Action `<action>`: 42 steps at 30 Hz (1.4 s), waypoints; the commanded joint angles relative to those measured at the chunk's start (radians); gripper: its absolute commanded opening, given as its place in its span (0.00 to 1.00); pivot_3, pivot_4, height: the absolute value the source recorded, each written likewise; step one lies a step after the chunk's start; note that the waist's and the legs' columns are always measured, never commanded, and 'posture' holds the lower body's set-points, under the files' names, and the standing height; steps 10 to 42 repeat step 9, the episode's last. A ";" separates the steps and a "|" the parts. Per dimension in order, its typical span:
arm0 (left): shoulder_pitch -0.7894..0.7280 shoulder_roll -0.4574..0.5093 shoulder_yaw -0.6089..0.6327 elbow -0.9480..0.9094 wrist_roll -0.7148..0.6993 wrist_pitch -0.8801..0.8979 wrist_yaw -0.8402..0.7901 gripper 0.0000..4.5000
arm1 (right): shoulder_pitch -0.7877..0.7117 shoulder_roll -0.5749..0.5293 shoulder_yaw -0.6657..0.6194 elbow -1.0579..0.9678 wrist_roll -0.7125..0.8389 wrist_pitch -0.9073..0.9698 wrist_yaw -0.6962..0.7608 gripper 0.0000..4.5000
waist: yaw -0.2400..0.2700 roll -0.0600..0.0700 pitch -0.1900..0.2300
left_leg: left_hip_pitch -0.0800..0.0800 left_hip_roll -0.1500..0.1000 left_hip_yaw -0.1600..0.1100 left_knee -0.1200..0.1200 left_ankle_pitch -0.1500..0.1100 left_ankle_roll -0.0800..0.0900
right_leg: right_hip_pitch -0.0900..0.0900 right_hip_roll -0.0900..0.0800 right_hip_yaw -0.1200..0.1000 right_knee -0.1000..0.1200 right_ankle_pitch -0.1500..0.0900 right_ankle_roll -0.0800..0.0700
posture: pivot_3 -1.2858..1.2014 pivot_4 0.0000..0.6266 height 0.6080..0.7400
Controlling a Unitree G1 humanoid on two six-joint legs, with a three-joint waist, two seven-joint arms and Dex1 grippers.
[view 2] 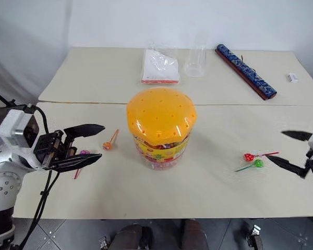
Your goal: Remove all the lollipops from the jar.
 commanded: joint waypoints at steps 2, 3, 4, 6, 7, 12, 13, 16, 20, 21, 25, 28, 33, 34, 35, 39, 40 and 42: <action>0.043 0.039 0.007 0.077 0.151 -0.021 0.111 0.82 | -0.046 0.035 0.053 -0.253 0.149 0.144 0.030 0.99 | 0.002 0.001 0.000 | 0.000 0.001 -0.001 0.000 0.000 0.000 | -0.001 0.000 -0.001 0.001 0.000 0.000 | 0.52 0.24 1.00; 0.057 0.037 0.011 0.104 0.184 -0.045 0.124 0.82 | -0.057 0.072 0.082 -0.300 0.146 0.127 0.019 0.99 | 0.002 0.000 -0.001 | 0.000 0.001 -0.001 0.000 0.000 -0.001 | 0.000 0.000 -0.001 0.001 0.000 0.000 | 0.52 0.24 1.00; 0.070 0.036 0.017 0.118 0.206 -0.063 0.132 0.82 | -0.061 0.103 0.106 -0.327 0.122 0.086 0.021 0.99 | 0.001 0.000 -0.001 | 0.000 0.001 -0.002 0.000 -0.001 -0.001 | 0.000 0.000 -0.002 0.001 0.000 0.000 | 0.52 0.24 1.00; 0.092 0.031 0.030 0.114 0.215 -0.080 0.132 0.82 | -0.048 0.128 0.128 -0.352 0.095 0.071 0.031 0.99 | 0.003 -0.001 -0.001 | -0.001 0.002 -0.002 0.000 -0.001 -0.002 | -0.001 0.001 -0.002 0.001 0.000 0.000 | 0.52 0.24 1.00; 0.106 0.025 0.044 0.097 0.205 -0.074 0.143 0.82 | -0.044 0.144 0.143 -0.352 0.074 0.043 0.036 0.99 | 0.007 -0.001 -0.001 | -0.001 0.002 -0.002 -0.001 -0.002 -0.002 | -0.001 0.000 -0.003 0.001 0.000 0.000 | 0.52 0.24 1.00; 0.133 0.013 0.070 0.057 0.190 -0.073 0.168 0.82 | -0.043 0.170 0.163 -0.346 0.062 0.032 0.031 0.99 | 0.013 0.000 -0.001 | -0.002 -0.001 -0.002 -0.001 -0.002 -0.001 | -0.002 -0.003 -0.003 0.001 0.000 0.000 | 0.52 0.24 1.00; 0.133 0.013 0.070 0.057 0.190 -0.073 0.168 0.82 | -0.043 0.170 0.163 -0.346 0.062 0.032 0.031 0.99 | 0.013 0.000 -0.001 | -0.002 -0.001 -0.002 -0.001 -0.002 -0.001 | -0.002 -0.003 -0.003 0.001 0.000 0.000 | 0.52 0.24 1.00; 0.133 0.013 0.070 0.057 0.190 -0.073 0.168 0.82 | -0.043 0.170 0.163 -0.346 0.062 0.032 0.031 0.99 | 0.013 0.000 -0.001 | -0.002 -0.001 -0.002 -0.001 -0.002 -0.001 | -0.002 -0.003 -0.003 0.001 0.000 0.000 | 0.52 0.24 1.00; 0.133 0.013 0.070 0.057 0.190 -0.073 0.168 0.82 | -0.043 0.170 0.163 -0.346 0.062 0.032 0.031 0.99 | 0.013 0.000 -0.001 | -0.002 -0.001 -0.002 -0.001 -0.002 -0.001 | -0.002 -0.003 -0.003 0.001 0.000 0.000 | 0.52 0.24 1.00; 0.133 0.013 0.070 0.057 0.190 -0.073 0.168 0.82 | -0.043 0.170 0.163 -0.346 0.062 0.032 0.031 0.99 | 0.013 0.000 -0.001 | -0.002 -0.001 -0.002 -0.001 -0.002 -0.001 | -0.002 -0.003 -0.003 0.001 0.000 0.000 | 0.52 0.24 1.00; 0.133 0.013 0.070 0.057 0.190 -0.073 0.168 0.82 | -0.043 0.170 0.163 -0.346 0.062 0.032 0.031 0.99 | 0.013 0.000 -0.001 | -0.002 -0.001 -0.002 -0.001 -0.002 -0.001 | -0.002 -0.003 -0.003 0.001 0.000 0.000 | 0.52 0.24 1.00; 0.133 0.013 0.070 0.057 0.190 -0.073 0.168 0.82 | -0.043 0.170 0.163 -0.346 0.062 0.032 0.031 0.99 | 0.013 0.000 -0.001 | -0.002 -0.001 -0.002 -0.001 -0.002 -0.001 | -0.002 -0.003 -0.003 0.001 0.000 0.000 | 0.52 0.24 1.00; 0.133 0.013 0.070 0.057 0.190 -0.073 0.168 0.82 | -0.043 0.170 0.163 -0.346 0.062 0.032 0.031 0.99 | 0.013 0.000 -0.001 | -0.002 -0.001 -0.002 -0.001 -0.002 -0.001 | -0.002 -0.003 -0.003 0.001 0.000 0.000 | 0.52 0.24 1.00; 0.133 0.013 0.070 0.057 0.190 -0.073 0.168 0.82 | -0.043 0.170 0.163 -0.346 0.062 0.032 0.031 0.99 | 0.013 0.000 -0.001 | -0.002 -0.001 -0.002 -0.001 -0.002 -0.001 | -0.002 -0.003 -0.003 0.001 0.000 0.000 | 0.52 0.24 1.00; 0.133 0.013 0.070 0.057 0.190 -0.073 0.168 0.82 | -0.043 0.170 0.163 -0.346 0.062 0.032 0.031 0.99 | 0.013 0.000 -0.001 | -0.002 -0.001 -0.002 -0.001 -0.002 -0.001 | -0.002 -0.003 -0.003 0.001 0.000 0.000 | 0.52 0.24 1.00; 0.133 0.013 0.070 0.057 0.190 -0.073 0.168 0.82 | -0.043 0.170 0.163 -0.346 0.062 0.032 0.031 0.99 | 0.013 0.000 -0.001 | -0.002 -0.001 -0.002 -0.001 -0.002 -0.001 | -0.002 -0.003 -0.003 0.001 0.000 0.000 | 0.52 0.24 1.00; 0.133 0.013 0.070 0.057 0.190 -0.073 0.168 0.82 | -0.043 0.170 0.163 -0.346 0.062 0.032 0.031 0.99 | 0.013 0.000 -0.001 | -0.002 -0.001 -0.002 -0.001 -0.002 -0.001 | -0.002 -0.003 -0.003 0.001 0.000 0.000 | 0.52 0.24 1.00; 0.133 0.013 0.070 0.057 0.190 -0.073 0.168 0.82 | -0.043 0.170 0.163 -0.346 0.062 0.032 0.031 0.99 | 0.013 0.000 -0.001 | -0.002 -0.001 -0.002 -0.001 -0.002 -0.001 | -0.002 -0.003 -0.003 0.001 0.000 0.000 | 0.52 0.24 1.00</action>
